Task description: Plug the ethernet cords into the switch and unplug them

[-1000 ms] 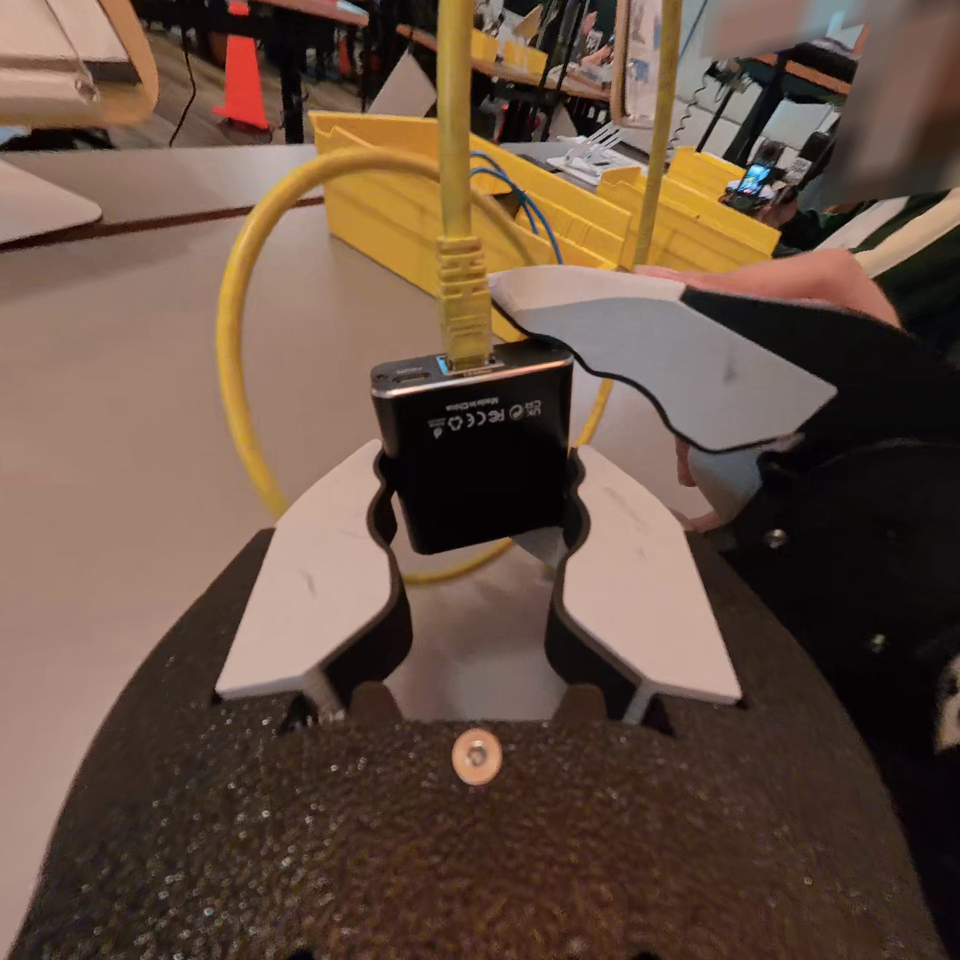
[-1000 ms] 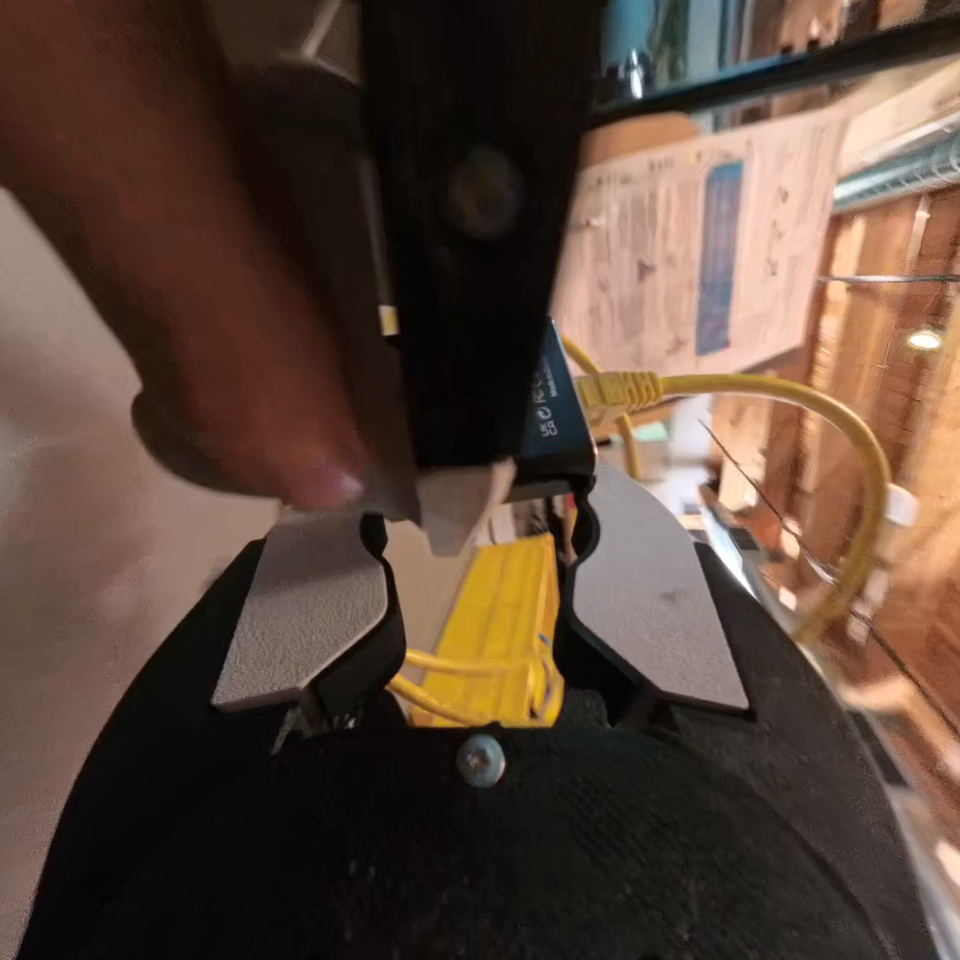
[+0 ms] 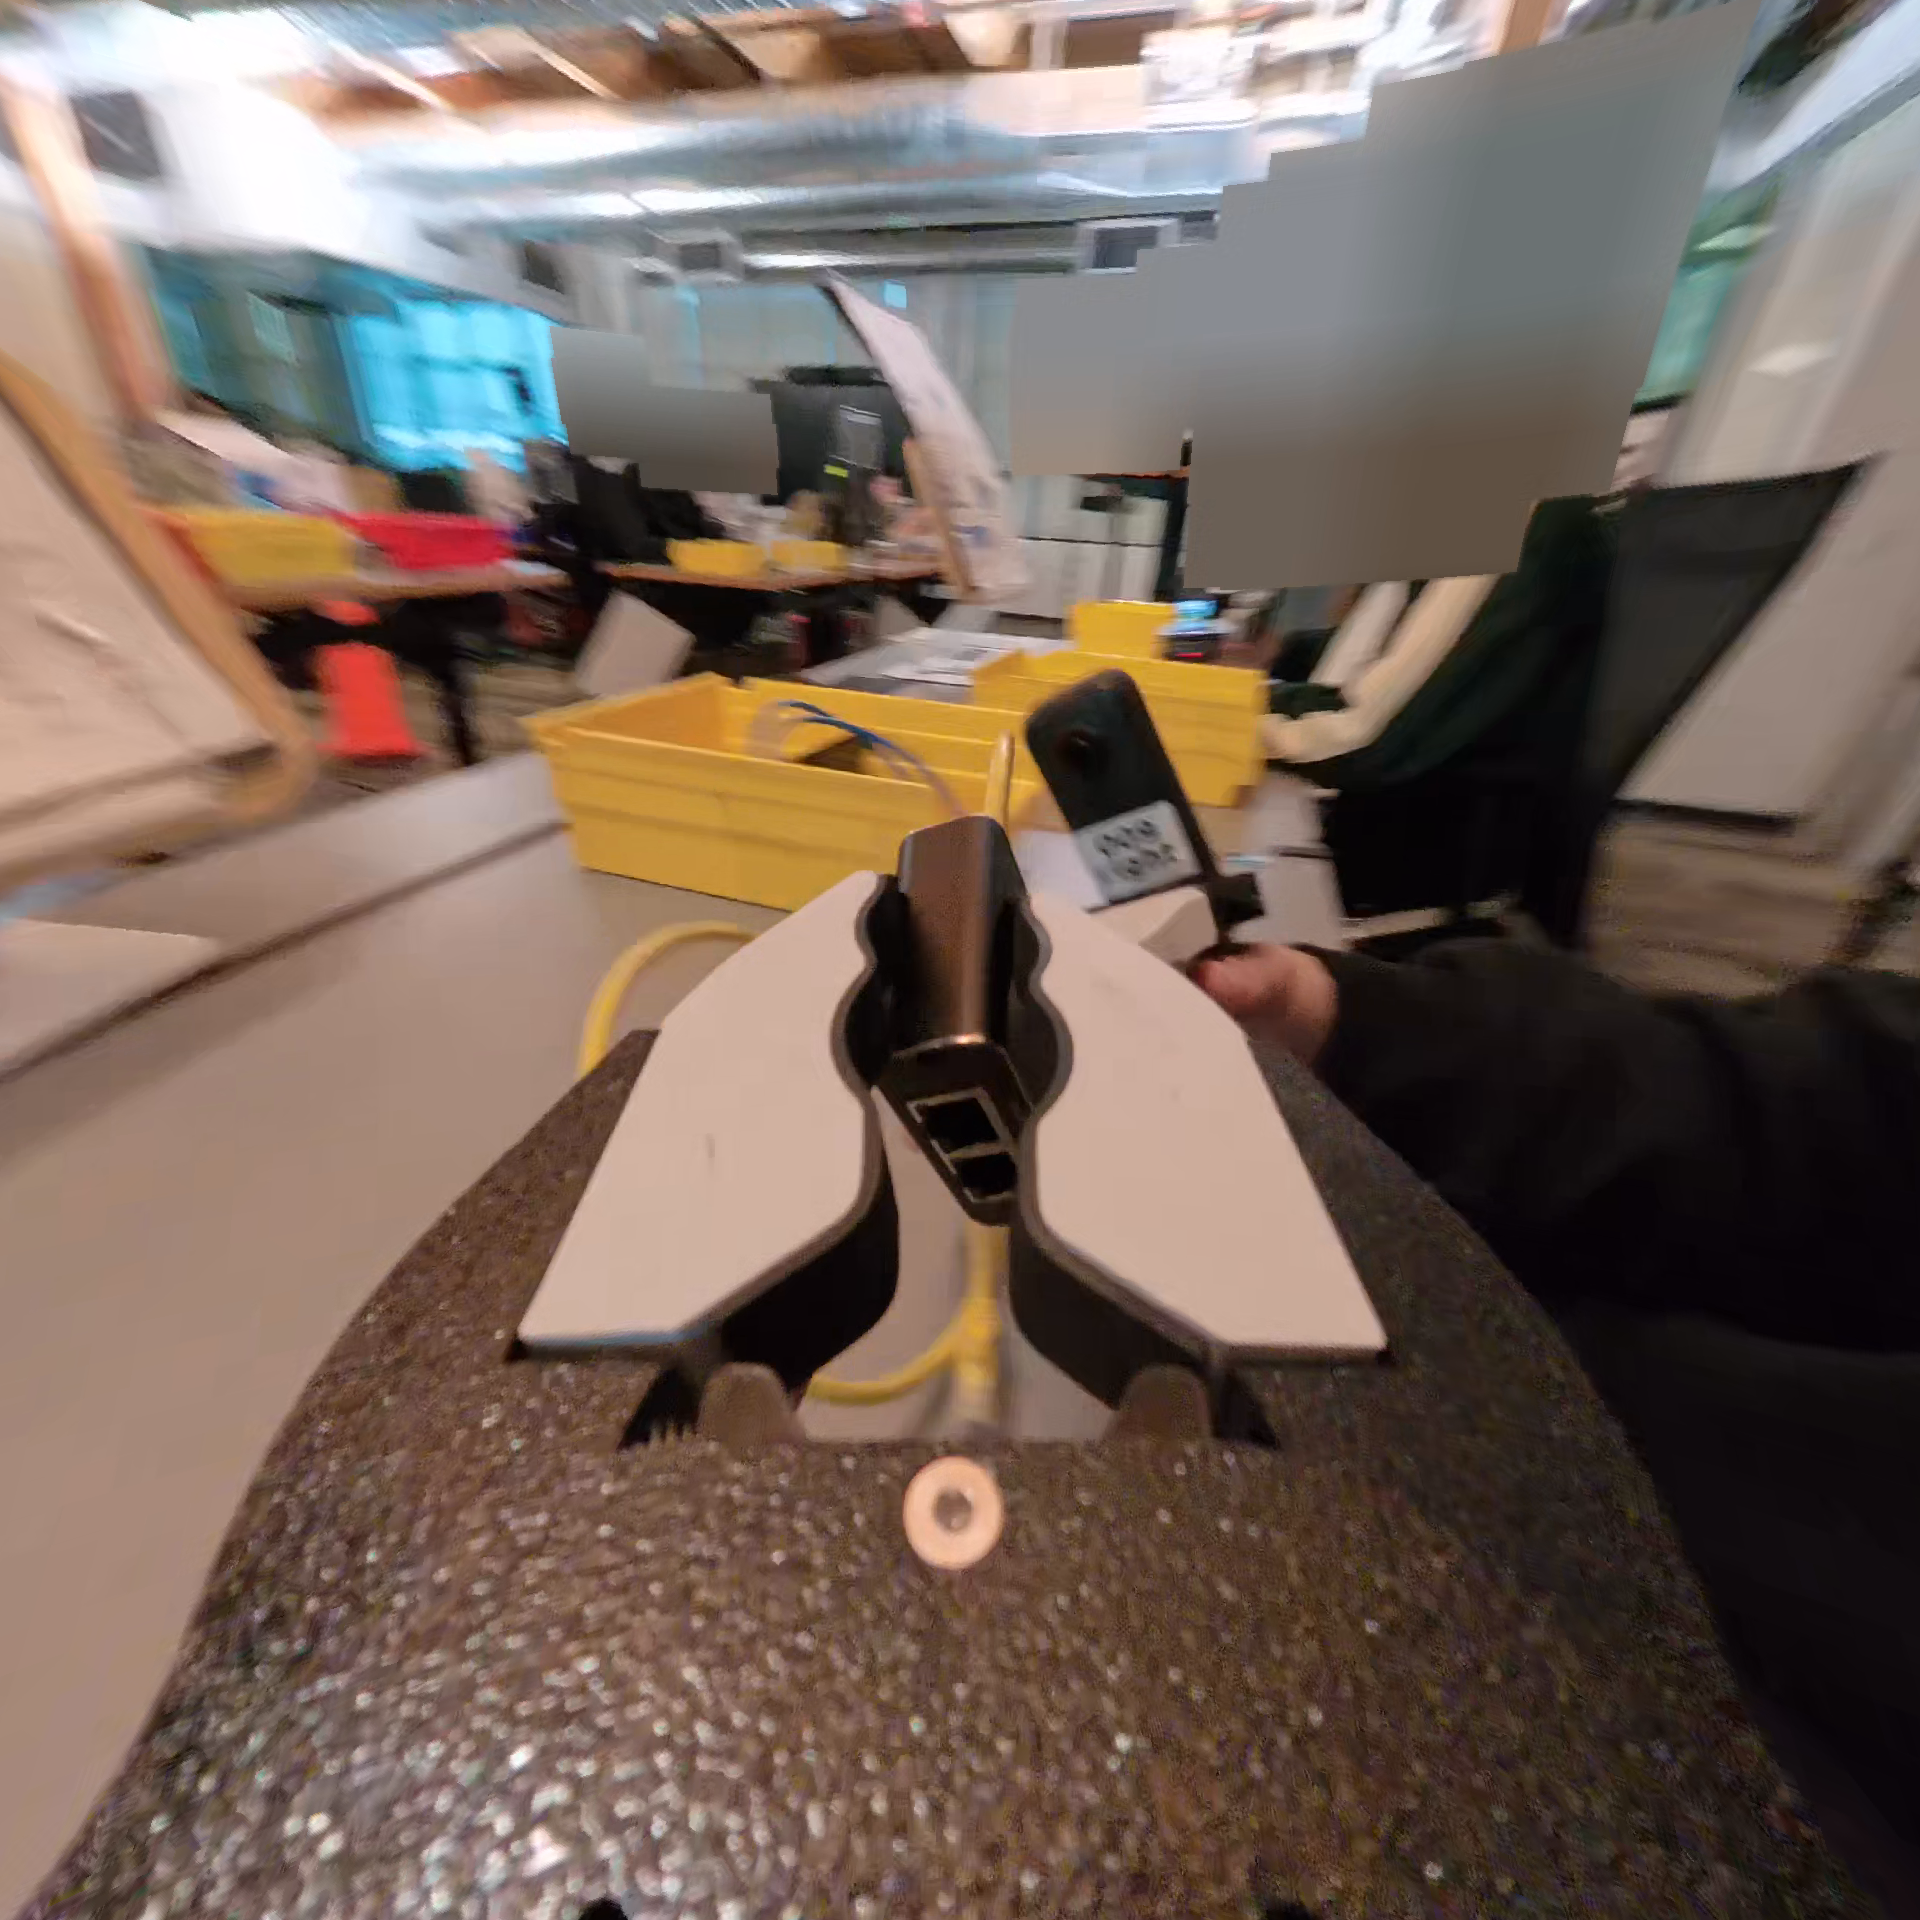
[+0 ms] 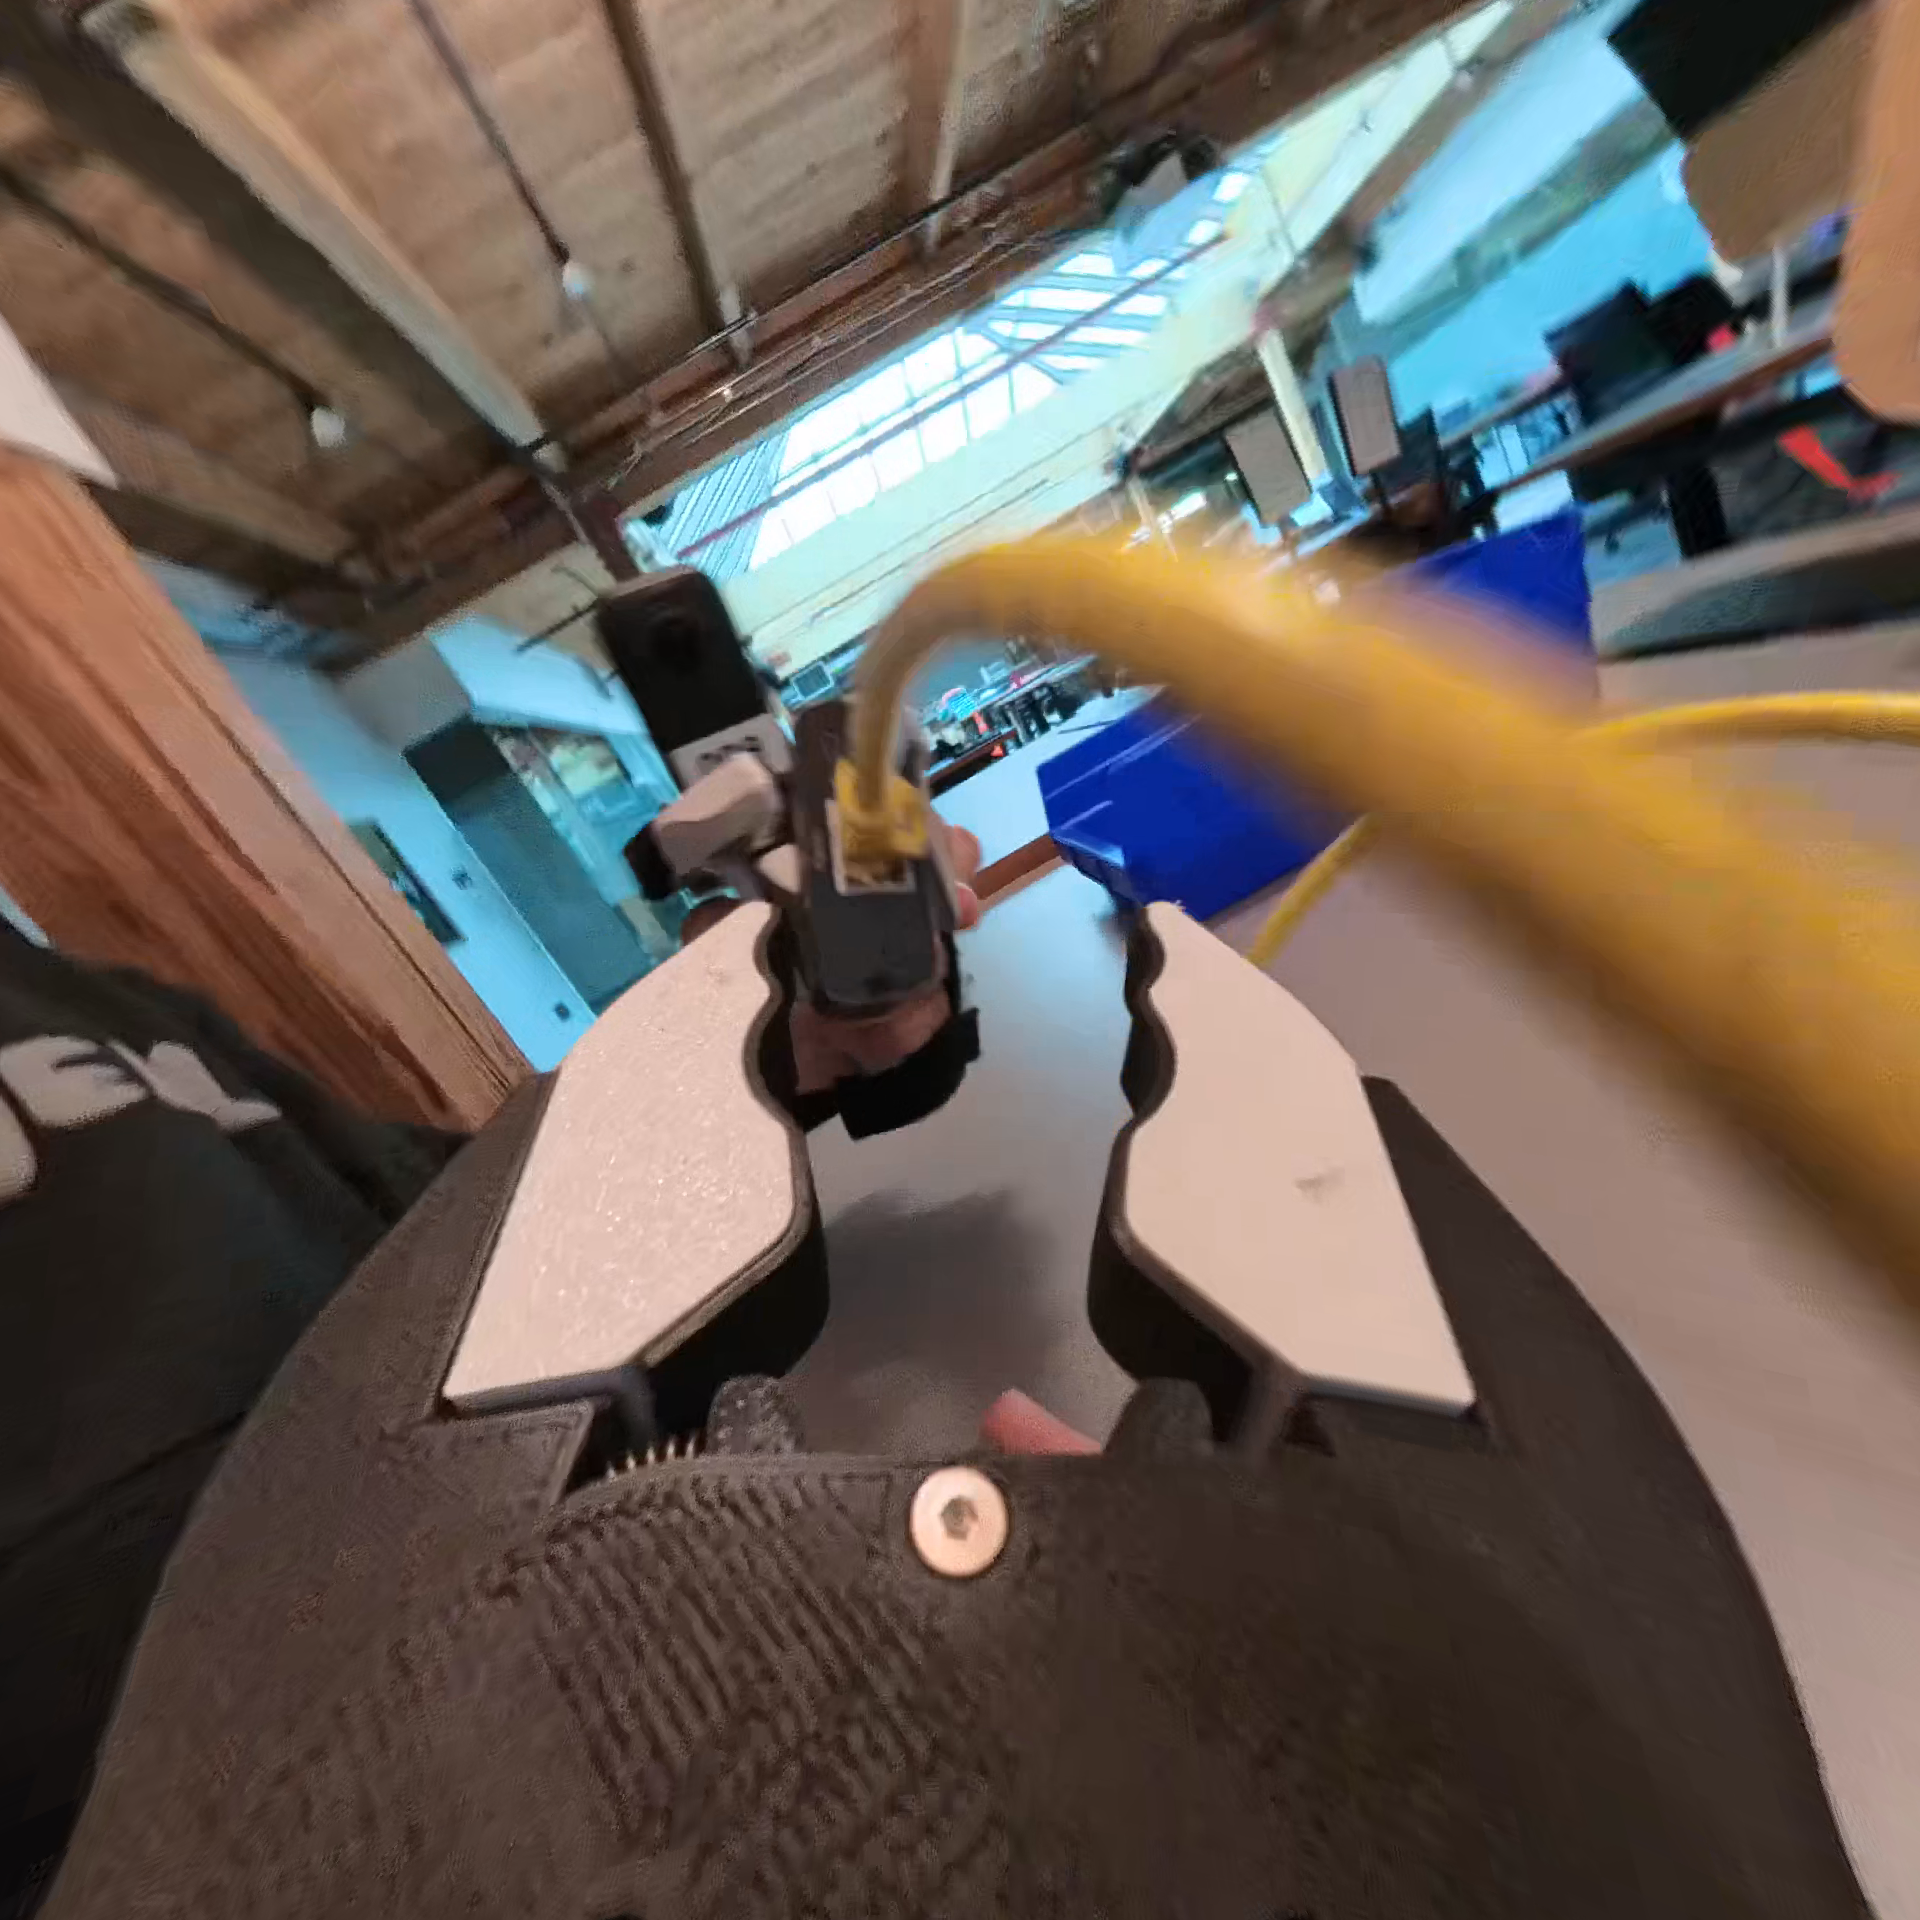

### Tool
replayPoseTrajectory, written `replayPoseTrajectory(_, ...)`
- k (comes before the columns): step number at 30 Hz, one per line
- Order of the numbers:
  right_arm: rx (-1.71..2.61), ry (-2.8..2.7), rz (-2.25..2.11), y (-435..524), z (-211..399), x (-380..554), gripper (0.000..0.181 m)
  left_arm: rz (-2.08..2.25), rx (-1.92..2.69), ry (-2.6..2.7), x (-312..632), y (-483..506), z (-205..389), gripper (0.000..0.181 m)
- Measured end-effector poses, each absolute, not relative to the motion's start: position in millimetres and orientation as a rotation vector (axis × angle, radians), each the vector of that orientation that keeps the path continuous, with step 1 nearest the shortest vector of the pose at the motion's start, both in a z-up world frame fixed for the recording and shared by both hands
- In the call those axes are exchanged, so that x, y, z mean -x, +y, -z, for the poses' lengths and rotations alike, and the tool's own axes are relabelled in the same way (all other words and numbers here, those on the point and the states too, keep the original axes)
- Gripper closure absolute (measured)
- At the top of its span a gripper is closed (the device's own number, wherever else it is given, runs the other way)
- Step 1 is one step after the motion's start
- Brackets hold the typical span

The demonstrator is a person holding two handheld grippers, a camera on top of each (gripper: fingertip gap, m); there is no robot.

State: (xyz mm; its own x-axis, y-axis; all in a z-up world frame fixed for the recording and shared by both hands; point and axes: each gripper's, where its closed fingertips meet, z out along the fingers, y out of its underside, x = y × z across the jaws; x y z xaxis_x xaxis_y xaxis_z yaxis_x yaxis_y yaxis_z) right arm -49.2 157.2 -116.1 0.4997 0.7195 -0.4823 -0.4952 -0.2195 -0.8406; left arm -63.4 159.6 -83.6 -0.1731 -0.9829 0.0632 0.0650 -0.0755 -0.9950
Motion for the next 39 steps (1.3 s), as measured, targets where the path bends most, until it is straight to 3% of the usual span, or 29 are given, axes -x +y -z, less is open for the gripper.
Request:
replayPoseTrajectory(2,1.358,-0.302,-1.102,149,106,57,0.134,1.558,1.151,1.223,63,158,85,0.164)
replayPoseTrajectory(3,1.395,-0.297,-1.074,151,109,58,0.142,1.637,1.121,1.178,66,157,80,0.181)
replayPoseTrajectory(5,1.528,-0.384,-1.067,150,128,69,0.159,1.818,1.112,1.089,71,157,69,0.181)
replayPoseTrajectory(12,1.498,-0.093,-0.983,175,124,43,0.16,1.45,1.123,1.07,62,179,88,0.181)
replayPoseTrajectory(16,1.417,0.252,-0.994,178,116,-3,0.16,1.265,0.949,1.116,71,176,76,0.15)
replayPoseTrajectory(20,1.448,0.336,-1.09,174,118,3,0.16,1.003,0.93,1.321,53,166,108,0.113)
replayPoseTrajectory(23,1.511,0.263,-1.191,167,111,29,0.16,0.802,0.902,1.421,44,166,129,0.098)
replayPoseTrajectory(26,1.533,0.225,-1.284,161,106,49,0.16,0.765,0.845,1.406,40,163,133,0.092)
replayPoseTrajectory(39,1.472,0.351,-1.414,163,109,58,0.16,0.835,0.744,1.237,48,163,114,0.106)
